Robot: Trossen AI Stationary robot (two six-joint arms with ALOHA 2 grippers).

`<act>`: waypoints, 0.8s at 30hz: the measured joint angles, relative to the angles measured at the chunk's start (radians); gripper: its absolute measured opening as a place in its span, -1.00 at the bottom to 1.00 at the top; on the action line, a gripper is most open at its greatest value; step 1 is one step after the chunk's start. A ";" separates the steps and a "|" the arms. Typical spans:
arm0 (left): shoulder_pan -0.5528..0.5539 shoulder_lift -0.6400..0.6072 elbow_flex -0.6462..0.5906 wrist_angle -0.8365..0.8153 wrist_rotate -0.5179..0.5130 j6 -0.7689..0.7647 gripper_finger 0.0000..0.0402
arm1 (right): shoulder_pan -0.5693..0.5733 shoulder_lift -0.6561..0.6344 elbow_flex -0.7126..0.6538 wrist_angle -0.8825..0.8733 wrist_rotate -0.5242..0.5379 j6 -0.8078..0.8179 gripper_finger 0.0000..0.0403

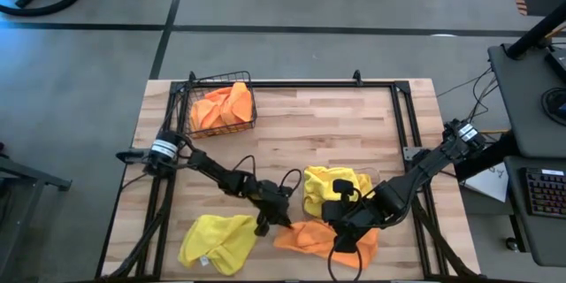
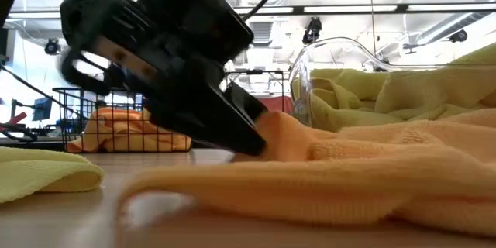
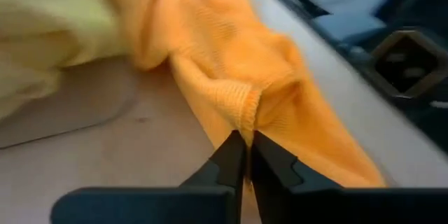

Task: Sort microfiber towel by color & place in baskets
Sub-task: Put the orange towel into the black basket

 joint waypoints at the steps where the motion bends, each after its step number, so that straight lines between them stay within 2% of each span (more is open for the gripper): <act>1: 0.000 -0.012 0.000 -0.012 0.029 0.003 -0.98 | 0.000 0.000 0.000 0.000 0.000 0.000 -0.94; 7: -0.002 -0.151 -0.039 -0.021 0.134 0.047 -1.00 | 0.000 0.000 0.000 0.000 0.001 0.000 -0.94; 13: -0.002 -0.397 -0.146 -0.010 0.090 0.095 -1.00 | 0.000 0.000 0.000 0.000 0.002 -0.009 -0.94; 22: -0.002 -0.853 -0.286 -0.074 -0.305 0.162 -1.00 | 0.000 0.000 0.000 0.001 0.030 -0.021 -0.94; 24: -0.002 -0.941 -0.297 -0.106 -0.425 0.190 -1.00 | 0.000 0.000 0.000 0.000 0.033 -0.024 -0.94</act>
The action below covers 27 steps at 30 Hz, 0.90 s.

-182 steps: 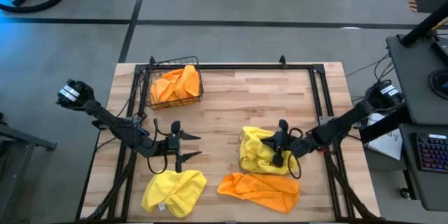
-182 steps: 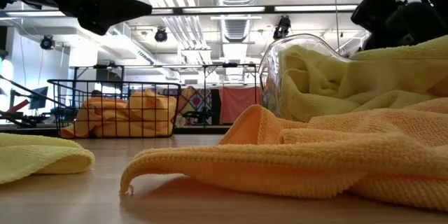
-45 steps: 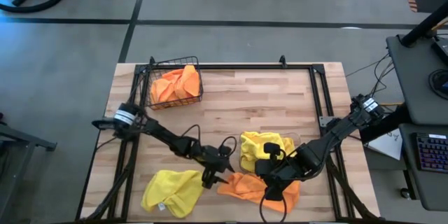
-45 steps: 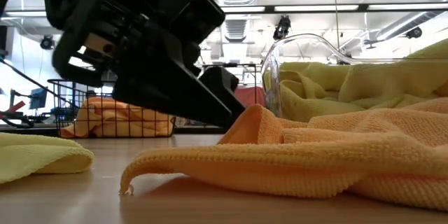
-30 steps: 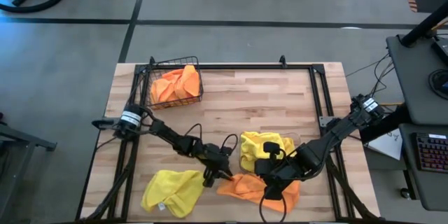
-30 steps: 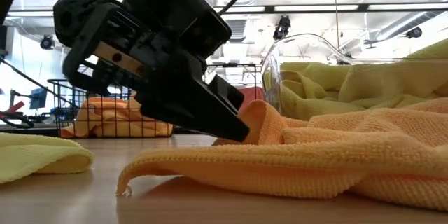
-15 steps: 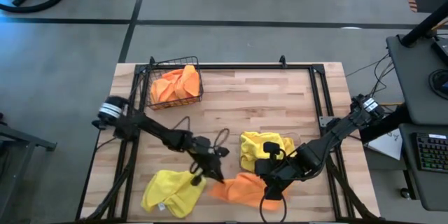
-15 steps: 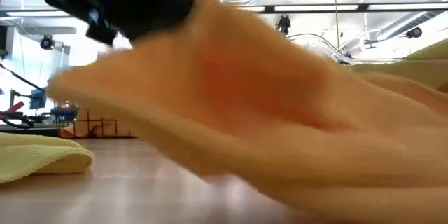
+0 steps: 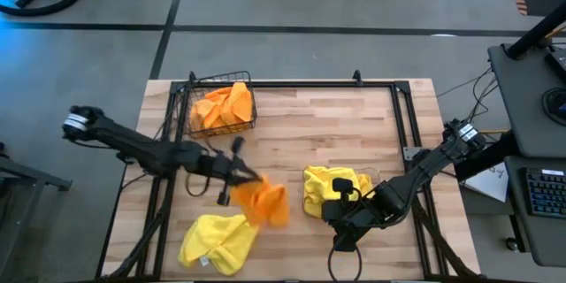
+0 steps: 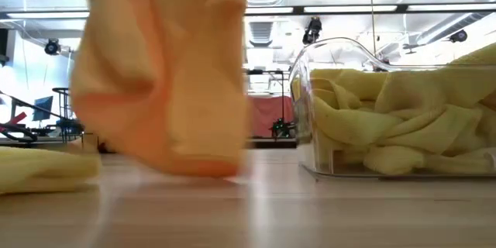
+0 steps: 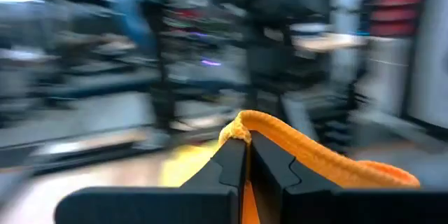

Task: Sort microfiber towel by color & place in baskets
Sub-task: Put the orange towel into the black basket

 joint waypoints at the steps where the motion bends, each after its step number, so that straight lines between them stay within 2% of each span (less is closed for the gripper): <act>1: 0.000 -0.040 -0.001 -0.021 -0.073 0.016 -1.00 | 0.000 0.000 0.000 0.000 0.002 0.000 -0.94; 5: 0.002 -0.161 0.015 -0.075 -0.368 0.117 -1.00 | 0.000 0.000 0.000 0.000 0.019 -0.010 -0.94; 8: 0.013 -0.216 0.068 -0.113 -0.464 0.232 -1.00 | 0.000 0.000 0.000 0.000 0.020 -0.019 -0.94; 13: 0.060 -0.253 0.221 -0.265 -0.559 0.391 -1.00 | 0.000 0.000 0.000 0.002 0.036 -0.037 -0.94; 17: 0.139 -0.244 0.364 -0.389 -0.626 0.506 -1.00 | 0.000 0.000 0.000 0.003 0.047 -0.050 -0.94; 20: 0.246 -0.229 0.452 -0.468 -0.662 0.545 -1.00 | 0.000 0.000 0.000 0.004 0.048 -0.053 -0.94; 27: 0.573 -0.210 0.543 -0.553 -0.640 0.544 -1.00 | 0.000 0.000 0.000 0.005 0.047 -0.062 -0.94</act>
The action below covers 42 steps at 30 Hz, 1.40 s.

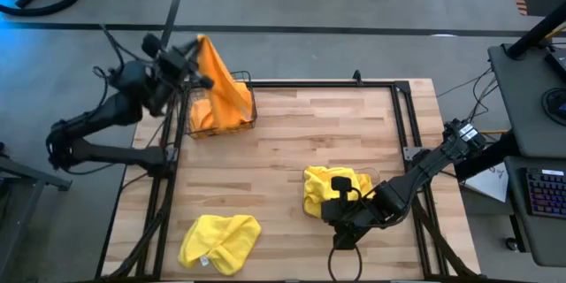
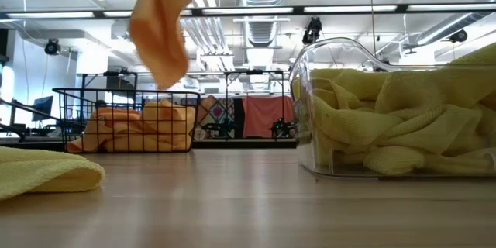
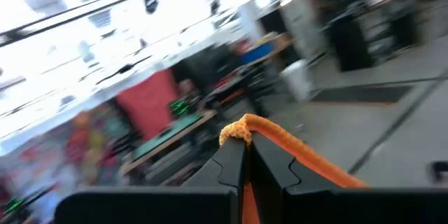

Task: Sort microfiber towel by color & place in baskets
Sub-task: Put the orange towel into the black basket

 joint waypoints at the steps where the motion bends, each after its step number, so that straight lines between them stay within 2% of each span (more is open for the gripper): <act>1: 0.044 0.004 0.002 -0.003 0.015 -0.011 -1.00 | 0.000 0.000 0.000 0.000 0.000 0.000 -0.94; 6: 0.228 0.034 0.002 -0.058 0.213 -0.130 -1.00 | 0.000 0.000 0.000 0.000 0.000 -0.001 -0.94; 9: 0.291 0.071 0.001 -0.109 0.259 -0.218 -1.00 | 0.000 0.000 0.000 0.000 0.000 -0.001 -0.94; 14: 0.309 0.112 0.000 -0.150 0.264 -0.288 -1.00 | 0.000 0.000 0.000 -0.005 0.000 -0.001 -0.94; 18: 0.302 0.108 0.000 -0.112 0.340 -0.316 -1.00 | 0.000 0.000 0.000 -0.008 0.020 -0.022 -0.94; 30: 0.301 0.081 0.077 -0.191 0.329 -0.330 -1.00 | 0.000 0.001 0.000 -0.006 0.052 -0.046 -0.94; 32: 0.301 0.082 0.093 -0.212 0.292 -0.320 -1.00 | 0.000 0.002 0.000 -0.006 0.054 -0.046 -0.94; 36: 0.302 0.101 0.092 -0.305 0.150 -0.293 -1.00 | 0.000 0.002 0.000 -0.005 0.061 -0.043 -0.94; 42: 0.300 0.155 0.046 -0.422 0.153 -0.407 -1.00 | 0.000 0.002 0.000 -0.005 0.064 -0.044 -0.94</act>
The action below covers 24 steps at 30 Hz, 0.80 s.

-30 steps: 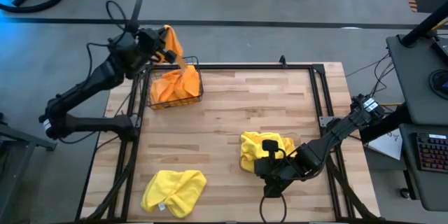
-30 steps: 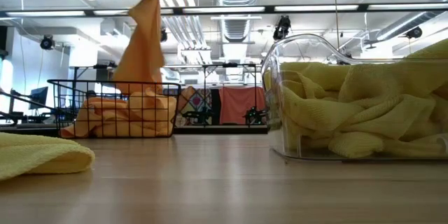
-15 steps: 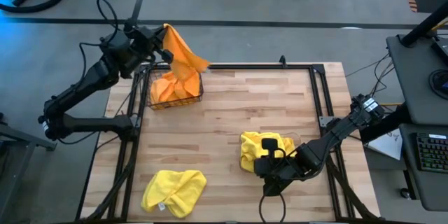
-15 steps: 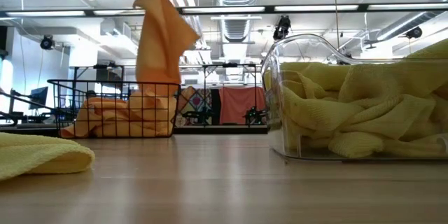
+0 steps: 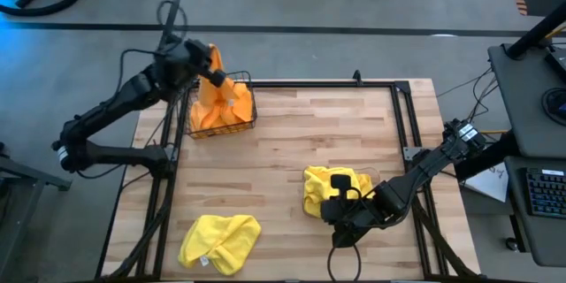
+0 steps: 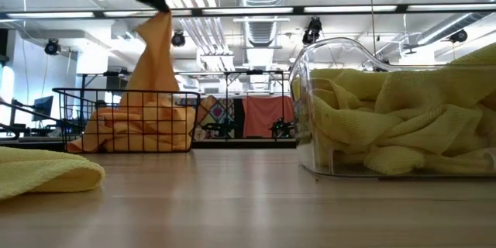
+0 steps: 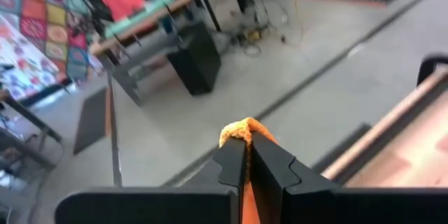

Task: Sort microfiber towel by color & place in baskets
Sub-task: Put the orange towel into the black basket

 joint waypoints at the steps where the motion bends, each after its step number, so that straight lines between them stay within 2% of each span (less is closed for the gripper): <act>1: 0.000 0.010 -0.012 -0.001 0.000 -0.008 -1.00 | 0.000 0.000 0.000 0.000 0.008 0.000 -0.94; 6: 0.001 0.045 -0.080 0.002 -0.004 -0.044 -1.00 | 0.000 0.000 0.000 0.000 0.015 0.001 -0.94; 12: 0.002 0.075 -0.181 0.001 -0.105 -0.091 -1.00 | 0.000 0.000 0.000 0.000 0.015 0.001 -0.94; 24: 0.001 0.148 -0.396 -0.059 -0.110 -0.284 -1.00 | -0.002 0.000 0.000 0.000 0.047 -0.002 -0.94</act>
